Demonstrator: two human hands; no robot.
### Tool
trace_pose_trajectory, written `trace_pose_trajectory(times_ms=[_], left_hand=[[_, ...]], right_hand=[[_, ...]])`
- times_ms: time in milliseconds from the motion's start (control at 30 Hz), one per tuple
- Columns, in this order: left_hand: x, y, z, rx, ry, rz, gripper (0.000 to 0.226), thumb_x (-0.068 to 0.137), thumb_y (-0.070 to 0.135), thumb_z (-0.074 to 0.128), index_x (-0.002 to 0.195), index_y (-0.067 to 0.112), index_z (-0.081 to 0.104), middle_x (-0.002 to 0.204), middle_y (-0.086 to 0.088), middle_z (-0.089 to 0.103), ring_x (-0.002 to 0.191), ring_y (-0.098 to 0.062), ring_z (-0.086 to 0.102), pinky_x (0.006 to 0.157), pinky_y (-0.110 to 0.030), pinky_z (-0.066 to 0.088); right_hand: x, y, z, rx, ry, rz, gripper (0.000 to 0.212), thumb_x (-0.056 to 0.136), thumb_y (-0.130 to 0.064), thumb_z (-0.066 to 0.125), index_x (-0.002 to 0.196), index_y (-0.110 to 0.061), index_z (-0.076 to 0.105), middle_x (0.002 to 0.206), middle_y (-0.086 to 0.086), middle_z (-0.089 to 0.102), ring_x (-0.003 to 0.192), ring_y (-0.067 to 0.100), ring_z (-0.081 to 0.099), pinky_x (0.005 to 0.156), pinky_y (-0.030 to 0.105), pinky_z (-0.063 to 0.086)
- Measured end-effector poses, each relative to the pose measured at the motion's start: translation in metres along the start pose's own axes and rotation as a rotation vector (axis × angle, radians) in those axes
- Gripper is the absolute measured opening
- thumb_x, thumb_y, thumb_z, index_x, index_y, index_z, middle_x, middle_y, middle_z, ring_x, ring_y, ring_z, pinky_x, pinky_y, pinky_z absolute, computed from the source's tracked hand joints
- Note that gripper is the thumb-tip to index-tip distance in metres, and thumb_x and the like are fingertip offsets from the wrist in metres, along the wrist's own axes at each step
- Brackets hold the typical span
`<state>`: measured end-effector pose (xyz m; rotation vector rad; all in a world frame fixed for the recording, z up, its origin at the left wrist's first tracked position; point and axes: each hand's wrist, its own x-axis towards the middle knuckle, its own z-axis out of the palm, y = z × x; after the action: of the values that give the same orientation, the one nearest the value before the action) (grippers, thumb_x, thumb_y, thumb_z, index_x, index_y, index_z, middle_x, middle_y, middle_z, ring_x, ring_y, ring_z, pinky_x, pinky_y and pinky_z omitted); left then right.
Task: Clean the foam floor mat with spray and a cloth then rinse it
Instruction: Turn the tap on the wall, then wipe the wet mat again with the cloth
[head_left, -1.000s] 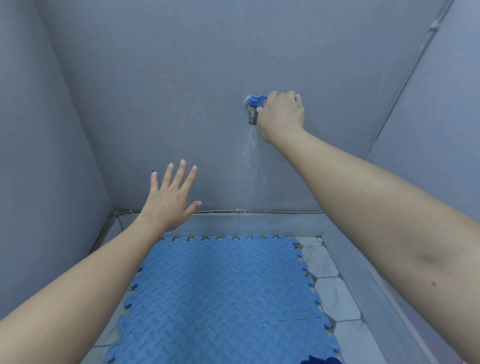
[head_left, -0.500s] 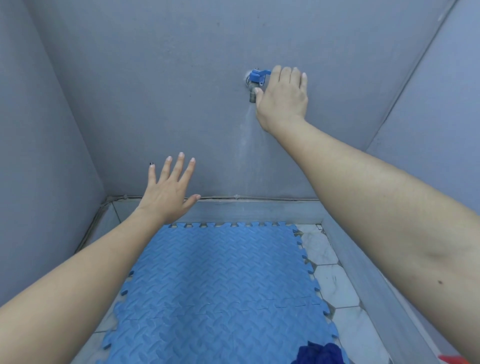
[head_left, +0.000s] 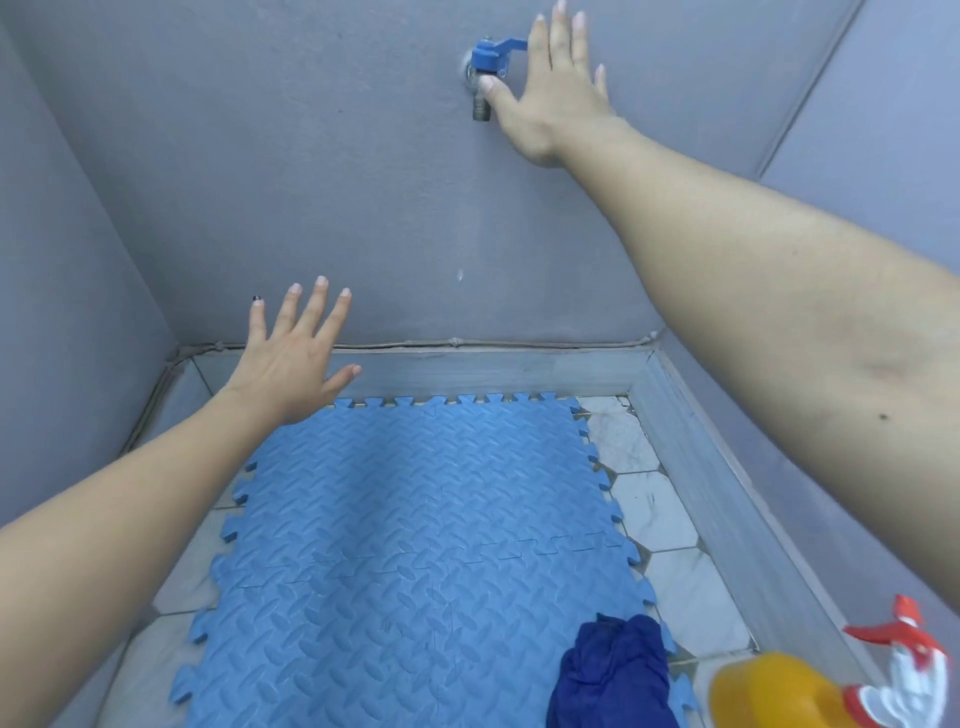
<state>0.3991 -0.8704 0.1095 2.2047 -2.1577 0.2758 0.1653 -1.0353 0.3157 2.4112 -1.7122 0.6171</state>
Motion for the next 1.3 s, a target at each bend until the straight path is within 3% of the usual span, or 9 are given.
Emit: trace_pose_trajectory(times_ms=[133,267,400,467,700,900,1033,1167,1300], left_hand=[[0.008,0.007,-0.009,0.064,0.048,0.093,0.083,0.092,0.059,0.034,0.153,0.02,-0.006,0.161,-0.009,-0.005,0.146,-0.034,-0.004,0.113,-0.059,0.005],[0.016,0.04,0.006,0.02,0.032,0.117,0.082,0.091,0.058,0.034,0.153,0.018,-0.002,0.161,-0.01,-0.003,0.146,-0.035,-0.002,0.113,-0.058,0.005],[0.003,0.103,0.056,-0.09,-0.084,0.155,0.082,0.092,0.06,0.033,0.153,0.02,-0.004,0.161,-0.007,-0.009,0.147,-0.032,-0.007,0.115,-0.055,0.0],[-0.012,0.142,0.086,-0.156,-0.151,0.195,0.08,0.093,0.058,0.032,0.153,0.019,-0.003,0.161,-0.006,-0.01,0.147,-0.031,-0.007,0.115,-0.053,-0.002],[-0.127,0.294,0.176,-0.381,-0.369,0.521,0.08,0.091,0.061,0.005,0.152,0.01,0.014,0.161,-0.003,0.0,0.148,-0.024,0.0,0.118,-0.041,-0.004],[-0.187,0.345,0.194,-0.414,-0.28,0.774,0.079,0.091,0.069,0.029,0.15,0.017,0.027,0.157,-0.002,0.023,0.145,-0.024,0.021,0.113,-0.041,0.013],[-0.176,0.328,0.205,-0.404,-0.238,0.85,0.051,0.101,0.045,0.02,0.146,0.025,0.032,0.154,-0.006,0.032,0.141,-0.025,0.032,0.111,-0.038,0.02],[-0.137,0.265,0.219,-0.419,-0.161,0.593,0.058,0.101,0.036,0.016,0.134,0.003,0.051,0.143,-0.02,0.044,0.129,-0.038,0.047,0.112,-0.034,0.016],[-0.093,0.191,0.227,-0.269,-0.171,0.1,0.061,0.095,0.034,0.022,0.135,-0.005,0.047,0.143,-0.028,0.041,0.134,-0.048,0.029,0.108,-0.057,0.023]], right_hand=[[-0.027,0.023,-0.003,0.189,-0.072,-0.074,0.073,0.095,-0.058,0.029,0.157,-0.027,0.006,0.165,0.001,-0.002,0.149,0.038,-0.01,0.119,0.058,0.002],[-0.107,0.074,0.062,0.32,-0.004,-0.064,0.06,0.097,-0.048,0.038,0.15,-0.023,0.033,0.163,0.01,0.016,0.151,0.033,0.007,0.121,0.048,0.012],[-0.201,0.15,0.152,0.283,-0.29,0.148,0.049,0.098,-0.046,0.043,0.141,-0.023,0.047,0.159,0.01,0.029,0.149,0.03,0.018,0.122,0.046,0.012],[-0.25,0.188,0.186,0.267,-0.391,0.214,0.047,0.1,-0.038,0.046,0.143,-0.022,0.044,0.153,0.008,0.039,0.145,0.03,0.028,0.121,0.044,0.015],[-0.373,0.24,0.251,0.252,-0.755,0.241,0.064,0.101,-0.041,0.046,0.156,-0.033,0.014,0.165,-0.002,0.006,0.151,0.026,-0.002,0.119,0.048,0.017],[-0.4,0.243,0.279,0.056,-0.73,0.04,0.057,0.105,-0.046,0.023,0.156,-0.031,0.002,0.164,-0.006,-0.006,0.151,0.022,-0.005,0.121,0.041,0.008],[-0.405,0.248,0.284,0.027,-0.722,0.025,0.057,0.104,-0.05,0.016,0.155,-0.035,-0.004,0.163,-0.012,-0.011,0.151,0.018,-0.01,0.122,0.042,0.003],[-0.406,0.248,0.284,0.057,-0.716,0.036,0.057,0.103,-0.051,0.015,0.154,-0.037,-0.006,0.163,-0.014,-0.012,0.151,0.017,-0.011,0.122,0.041,0.001],[-0.406,0.246,0.284,0.048,-0.72,0.039,0.056,0.103,-0.051,0.013,0.154,-0.037,-0.007,0.163,-0.012,-0.013,0.15,0.016,-0.013,0.122,0.041,0.0]])
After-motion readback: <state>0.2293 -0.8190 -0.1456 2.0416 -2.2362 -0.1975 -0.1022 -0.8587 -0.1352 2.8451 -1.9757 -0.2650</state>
